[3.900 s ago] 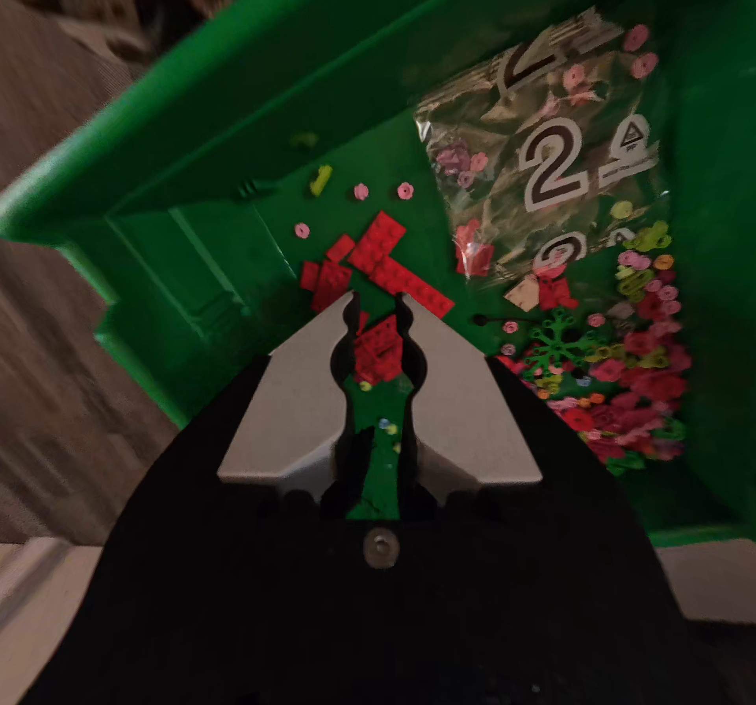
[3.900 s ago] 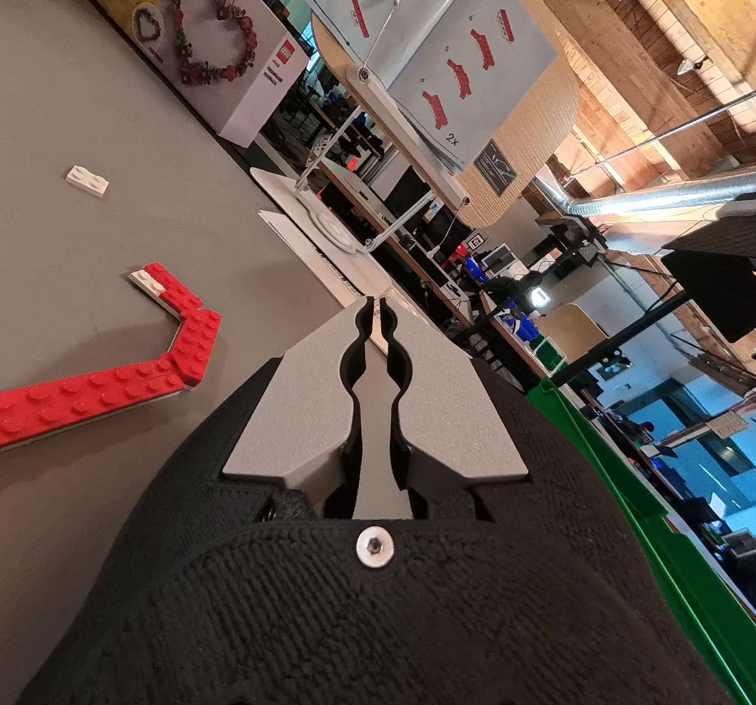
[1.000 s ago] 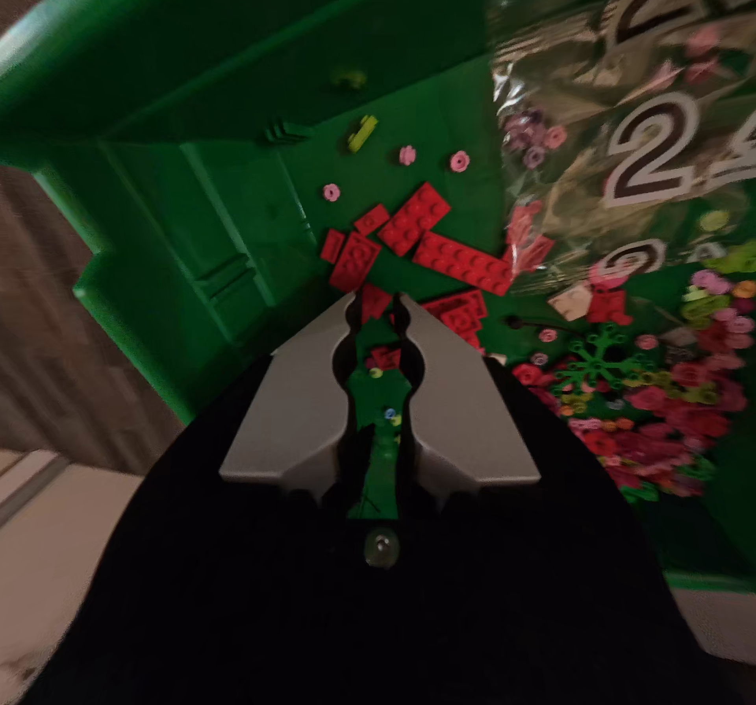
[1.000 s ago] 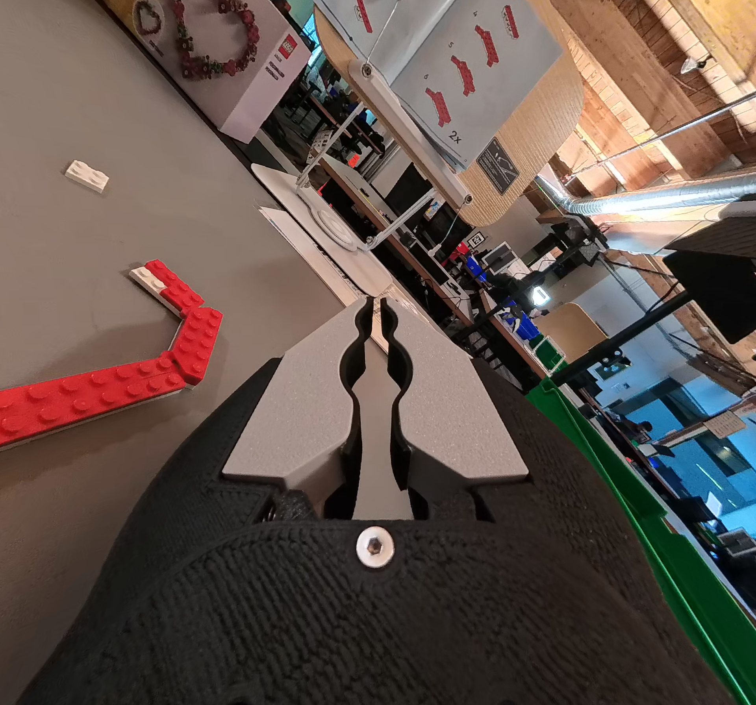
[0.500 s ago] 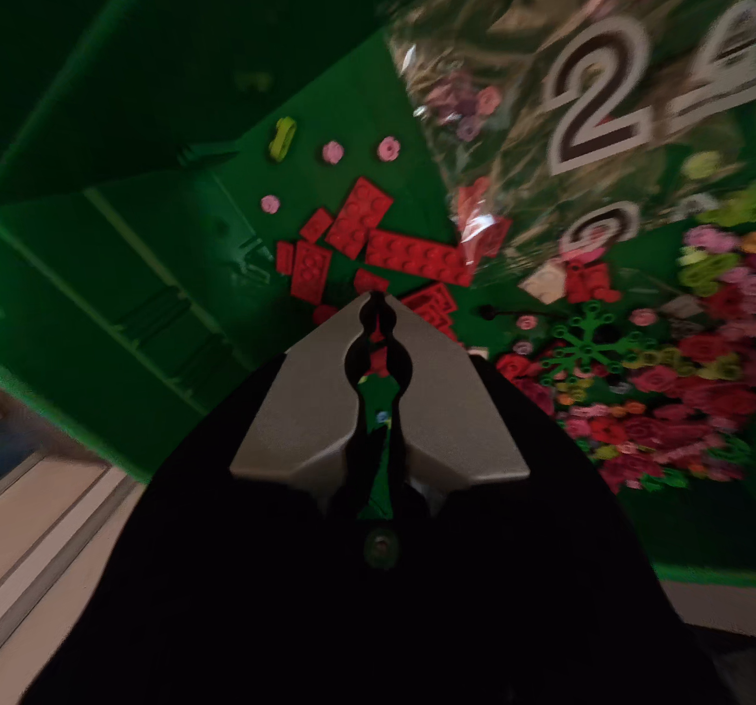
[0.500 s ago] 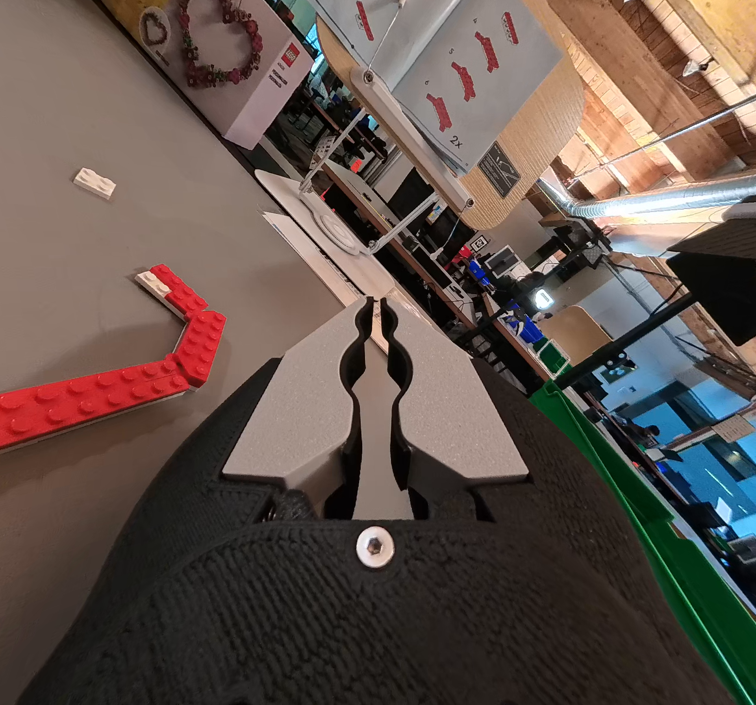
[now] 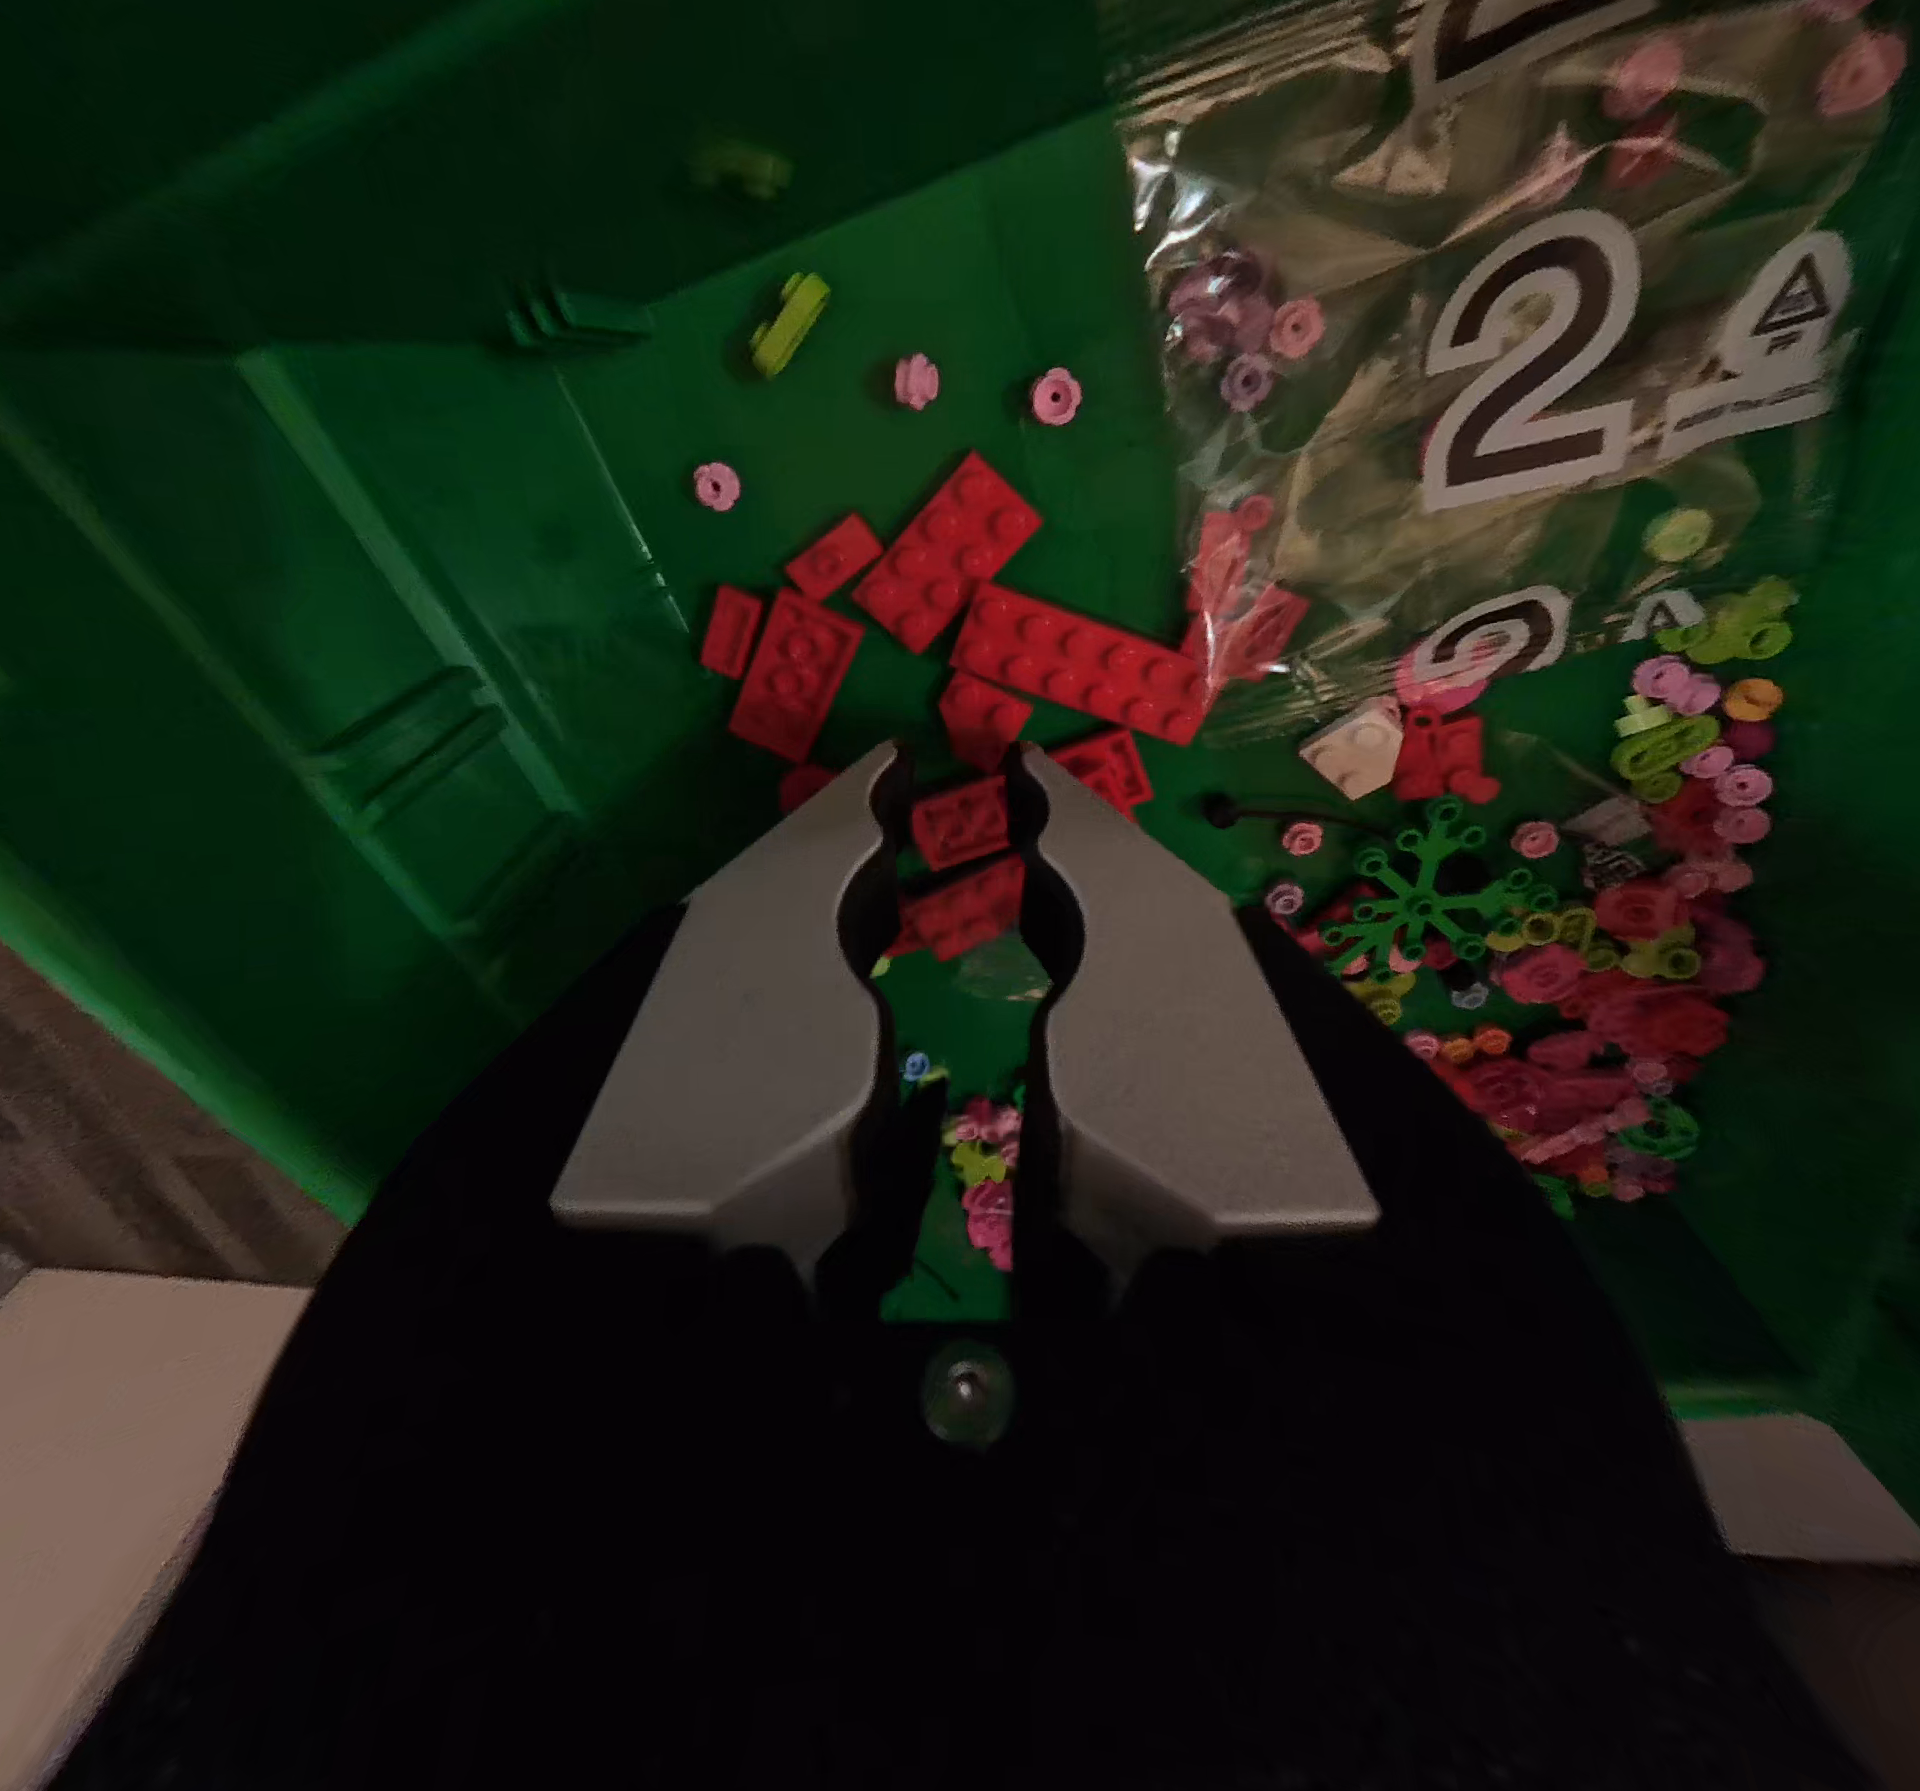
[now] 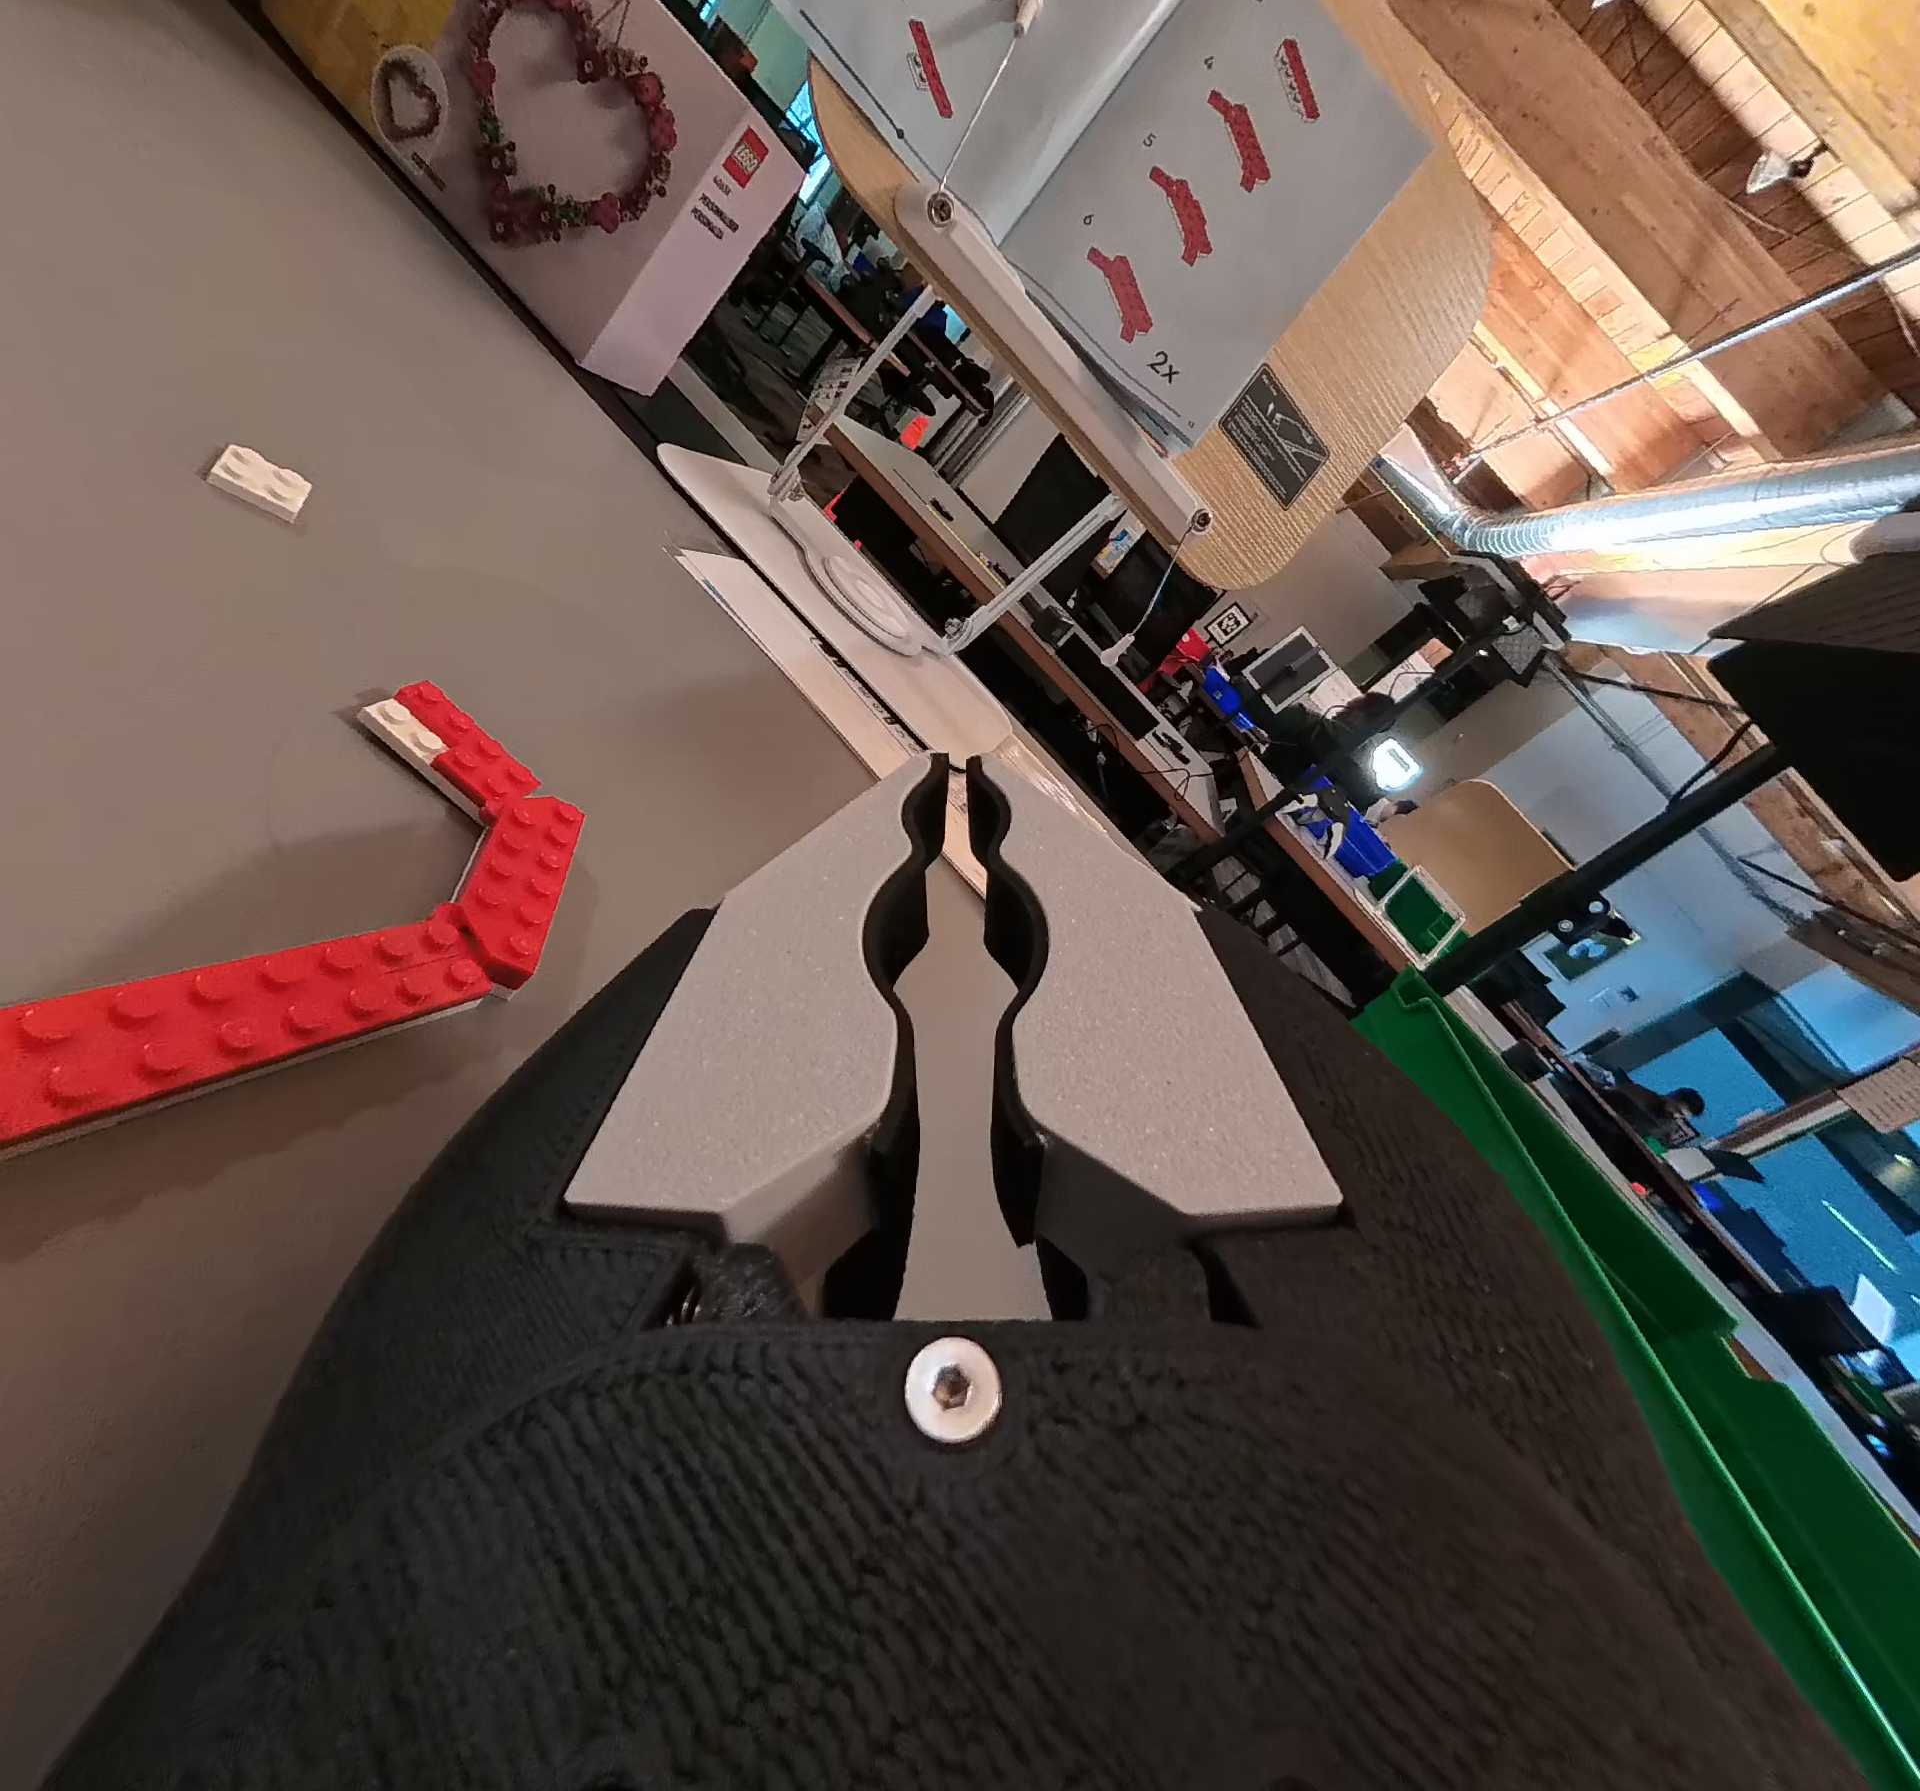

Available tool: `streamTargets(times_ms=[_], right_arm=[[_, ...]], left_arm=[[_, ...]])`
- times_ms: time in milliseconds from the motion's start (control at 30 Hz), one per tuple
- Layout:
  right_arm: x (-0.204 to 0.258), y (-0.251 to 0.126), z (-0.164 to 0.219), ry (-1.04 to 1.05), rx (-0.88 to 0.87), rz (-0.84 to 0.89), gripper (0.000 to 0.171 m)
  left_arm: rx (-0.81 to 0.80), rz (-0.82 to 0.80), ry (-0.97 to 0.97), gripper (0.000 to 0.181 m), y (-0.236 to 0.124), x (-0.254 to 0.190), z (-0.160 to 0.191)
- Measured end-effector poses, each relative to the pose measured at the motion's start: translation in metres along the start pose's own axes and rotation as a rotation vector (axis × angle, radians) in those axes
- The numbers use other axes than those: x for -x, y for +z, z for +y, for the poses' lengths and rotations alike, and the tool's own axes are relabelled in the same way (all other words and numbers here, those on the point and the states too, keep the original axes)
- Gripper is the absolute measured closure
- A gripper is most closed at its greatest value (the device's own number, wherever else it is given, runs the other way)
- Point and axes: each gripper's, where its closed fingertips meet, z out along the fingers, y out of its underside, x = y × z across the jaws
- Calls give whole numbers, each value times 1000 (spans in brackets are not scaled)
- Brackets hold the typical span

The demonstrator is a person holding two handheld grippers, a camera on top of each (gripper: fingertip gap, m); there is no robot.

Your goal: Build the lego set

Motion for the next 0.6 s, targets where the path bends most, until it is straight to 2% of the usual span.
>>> streamTargets(times_ms=[100,200,333,500,533,600], right_arm=[[0,0,0,2,1,0,169],[0,0,0,2,1,0,169],[0,0,0,2,2,0,169],[-1,0,0,8,-4,3,169],[-1,0,-1,10,-6,3,169],[-1,0,-2,13,-14,5,169]], left_arm=[[-11,33,-32,154,2,-2,-1],[-32,72,-53,154,2,-4,-5],[-37,68,-50,169,4,-3,-6],[-58,63,-40,170,4,-3,-7],[-83,56,-36,179,2,-2,-10],[-125,45,-40,180,-5,-1,-13]])
